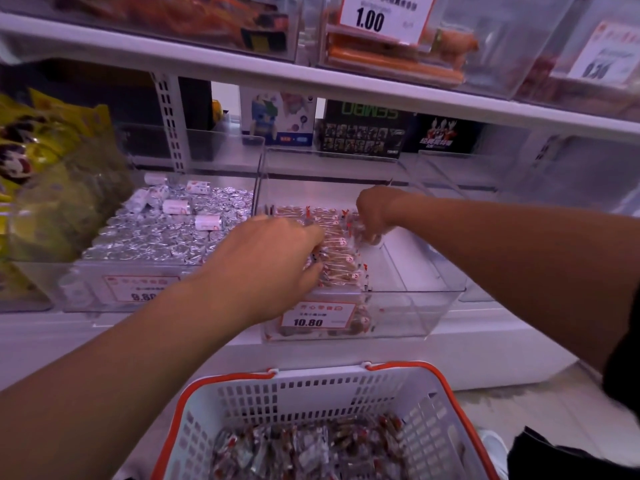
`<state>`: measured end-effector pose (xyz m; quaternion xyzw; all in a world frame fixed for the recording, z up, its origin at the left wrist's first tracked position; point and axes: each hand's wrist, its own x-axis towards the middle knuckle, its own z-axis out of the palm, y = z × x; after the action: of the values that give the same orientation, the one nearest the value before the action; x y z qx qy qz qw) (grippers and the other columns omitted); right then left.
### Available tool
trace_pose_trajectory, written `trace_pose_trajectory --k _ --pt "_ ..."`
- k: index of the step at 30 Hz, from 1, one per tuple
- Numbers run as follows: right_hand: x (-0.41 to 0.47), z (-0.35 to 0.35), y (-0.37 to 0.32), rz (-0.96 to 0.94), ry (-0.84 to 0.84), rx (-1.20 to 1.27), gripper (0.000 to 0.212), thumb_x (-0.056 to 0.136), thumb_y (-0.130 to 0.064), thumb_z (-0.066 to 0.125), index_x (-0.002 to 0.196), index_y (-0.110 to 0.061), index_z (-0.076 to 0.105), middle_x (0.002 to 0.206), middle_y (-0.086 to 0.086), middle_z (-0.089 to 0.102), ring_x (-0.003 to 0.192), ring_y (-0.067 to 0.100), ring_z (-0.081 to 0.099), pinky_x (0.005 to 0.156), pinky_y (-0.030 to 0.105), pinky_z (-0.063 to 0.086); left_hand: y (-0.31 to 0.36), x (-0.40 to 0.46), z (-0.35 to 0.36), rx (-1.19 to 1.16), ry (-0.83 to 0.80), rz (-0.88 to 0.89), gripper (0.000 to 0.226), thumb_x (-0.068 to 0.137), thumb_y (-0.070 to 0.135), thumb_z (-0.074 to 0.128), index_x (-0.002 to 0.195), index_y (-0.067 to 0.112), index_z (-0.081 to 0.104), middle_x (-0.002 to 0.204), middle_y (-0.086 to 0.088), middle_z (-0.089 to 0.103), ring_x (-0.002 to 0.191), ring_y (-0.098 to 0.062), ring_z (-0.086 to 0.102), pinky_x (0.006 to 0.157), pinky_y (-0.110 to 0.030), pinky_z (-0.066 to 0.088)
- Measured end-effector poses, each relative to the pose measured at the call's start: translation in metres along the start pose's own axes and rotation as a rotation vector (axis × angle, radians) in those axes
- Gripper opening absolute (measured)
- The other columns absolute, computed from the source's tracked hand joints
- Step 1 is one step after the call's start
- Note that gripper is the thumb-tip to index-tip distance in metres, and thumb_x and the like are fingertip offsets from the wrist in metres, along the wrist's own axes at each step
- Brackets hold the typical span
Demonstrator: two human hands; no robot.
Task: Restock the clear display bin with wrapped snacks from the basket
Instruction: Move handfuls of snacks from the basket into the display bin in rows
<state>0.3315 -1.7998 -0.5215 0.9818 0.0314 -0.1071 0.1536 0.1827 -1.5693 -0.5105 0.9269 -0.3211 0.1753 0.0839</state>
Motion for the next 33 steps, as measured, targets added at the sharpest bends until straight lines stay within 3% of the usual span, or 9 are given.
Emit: trace_pose_trajectory --k 3,6,10,17,20,24,27,30,33 --pt "-0.002 0.000 0.000 0.003 0.078 0.007 0.053 0.058 -0.031 0.091 0.097 -0.014 0.058 0.092 0.002 0.061 0.087 0.024 0.061 0.066 0.031 0.047 -0.001 0.000 0.000 -0.006 0.015 0.010 0.019 0.094 0.046 0.049 0.101 0.029 0.054 0.091 0.003 0.065 0.083 -0.023 0.057 0.067 -0.033 0.037" --pt "-0.004 0.005 -0.002 0.006 0.106 0.012 0.051 0.058 -0.030 0.092 0.093 -0.014 0.058 0.086 0.002 0.056 0.083 0.024 0.056 0.068 0.032 0.048 0.000 0.001 0.002 -0.003 0.034 0.006 0.018 0.093 0.045 0.050 0.101 0.029 0.055 0.091 0.003 0.066 0.083 -0.022 0.058 0.067 -0.032 0.033" --pt "-0.008 0.011 -0.007 0.013 0.126 0.039 0.053 0.060 -0.020 0.092 0.090 -0.017 0.048 0.100 0.008 0.062 0.087 0.024 0.056 0.073 0.032 0.048 0.001 0.002 0.003 -0.005 0.052 -0.001 0.019 0.091 0.045 0.053 0.102 0.030 0.056 0.089 0.003 0.065 0.083 -0.023 0.057 0.066 -0.031 0.034" --pt "-0.022 -0.008 -0.004 -0.017 0.096 0.013 0.060 0.057 -0.024 0.094 0.106 -0.010 0.062 0.103 0.007 0.066 0.088 0.023 0.061 0.070 0.031 0.050 -0.001 0.004 0.006 -0.036 0.068 0.010 0.019 0.090 0.044 0.057 0.104 0.031 0.056 0.087 0.004 0.064 0.081 -0.021 0.057 0.064 -0.031 0.040" --pt "-0.041 -0.022 -0.007 -0.052 0.150 0.055 0.050 0.067 -0.020 0.089 0.109 -0.010 0.065 0.107 0.007 0.065 0.088 0.023 0.062 0.074 0.033 0.052 0.000 0.005 0.004 -0.081 0.074 0.017 0.016 0.088 0.042 0.058 0.099 0.030 0.058 0.085 0.004 0.064 0.080 -0.021 0.059 0.064 -0.031 0.044" --pt "-0.107 -0.040 -0.011 -0.129 0.415 0.255 0.019 0.073 -0.017 0.084 0.085 -0.019 0.070 0.078 -0.004 0.062 0.073 0.015 0.061 0.067 0.027 0.050 0.003 -0.001 -0.010 -0.187 0.142 0.095 0.017 0.087 0.035 0.062 0.075 0.023 0.065 0.067 0.009 0.062 0.064 -0.014 0.058 0.063 -0.034 0.052" --pt "-0.176 -0.015 -0.008 -0.222 0.470 0.479 0.018 0.066 -0.026 0.088 0.070 -0.027 0.070 0.054 -0.009 0.057 0.051 0.001 0.051 0.052 0.008 0.036 0.011 -0.013 -0.017 -0.216 0.214 0.267 0.032 0.075 0.025 0.061 0.050 0.020 0.042 0.044 0.008 0.041 0.044 -0.013 0.040 0.050 -0.027 0.042" --pt "-0.222 0.037 -0.013 -0.286 0.313 0.879 0.036 0.065 -0.020 0.090 0.091 -0.025 0.065 0.055 -0.002 0.059 0.044 0.004 0.044 0.050 0.017 0.038 0.034 -0.032 0.000 -0.174 -0.015 0.400 0.030 0.064 0.025 0.057 0.049 0.020 0.032 0.044 0.002 0.038 0.046 -0.022 0.038 0.049 -0.028 0.040" --pt "-0.224 0.070 -0.023 -0.328 0.441 1.150 0.042 0.075 -0.013 0.084 0.112 -0.019 0.064 0.077 0.005 0.068 0.052 0.013 0.053 0.049 0.018 0.043 0.050 -0.055 0.040 -0.079 -0.346 0.380 0.030 0.068 0.030 0.058 0.050 0.018 0.038 0.050 0.002 0.047 0.053 -0.027 0.050 0.049 -0.029 0.040"
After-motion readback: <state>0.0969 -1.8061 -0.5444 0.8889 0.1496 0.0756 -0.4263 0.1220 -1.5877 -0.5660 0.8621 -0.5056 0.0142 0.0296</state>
